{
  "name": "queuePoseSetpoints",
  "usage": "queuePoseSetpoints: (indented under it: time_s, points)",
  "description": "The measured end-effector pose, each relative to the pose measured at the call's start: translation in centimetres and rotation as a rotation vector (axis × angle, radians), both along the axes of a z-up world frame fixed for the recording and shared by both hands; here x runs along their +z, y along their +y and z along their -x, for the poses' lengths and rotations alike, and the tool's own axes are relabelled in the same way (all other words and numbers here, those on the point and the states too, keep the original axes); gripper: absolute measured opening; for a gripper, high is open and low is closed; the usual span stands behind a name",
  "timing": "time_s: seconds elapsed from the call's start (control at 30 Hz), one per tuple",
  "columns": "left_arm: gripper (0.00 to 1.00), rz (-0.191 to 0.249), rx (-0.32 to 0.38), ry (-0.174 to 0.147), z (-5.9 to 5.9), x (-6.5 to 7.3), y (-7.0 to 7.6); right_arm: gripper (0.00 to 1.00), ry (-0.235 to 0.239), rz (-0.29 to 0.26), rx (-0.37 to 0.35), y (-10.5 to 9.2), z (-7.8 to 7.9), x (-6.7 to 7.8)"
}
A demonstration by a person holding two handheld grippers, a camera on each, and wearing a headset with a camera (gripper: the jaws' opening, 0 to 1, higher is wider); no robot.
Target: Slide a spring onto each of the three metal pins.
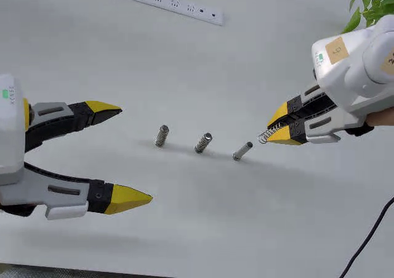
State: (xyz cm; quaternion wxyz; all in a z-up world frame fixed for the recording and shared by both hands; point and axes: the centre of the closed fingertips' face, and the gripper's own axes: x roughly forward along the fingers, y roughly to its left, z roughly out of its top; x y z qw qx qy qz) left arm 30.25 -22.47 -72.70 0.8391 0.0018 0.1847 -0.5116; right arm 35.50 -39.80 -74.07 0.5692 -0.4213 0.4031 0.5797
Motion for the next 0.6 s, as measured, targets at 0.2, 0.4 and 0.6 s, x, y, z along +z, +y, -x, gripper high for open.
queuePoseSetpoints:
  time_s: [0.2,0.4,0.6]
  points:
    - [0.91,-0.01,0.004,0.003,-0.1,-0.5,0.1,0.06,0.014,0.004,-0.009,0.2,-0.4,-1.1]
    - [0.93,0.001,0.007,0.016,-0.1,-0.7,0.1,0.06,0.016,0.031,0.004,0.1,-0.4,-2.3]
    - [0.94,0.01,0.006,0.022,-0.1,-0.8,0.0,0.06,0.014,0.044,0.016,0.2,-0.5,-2.6]
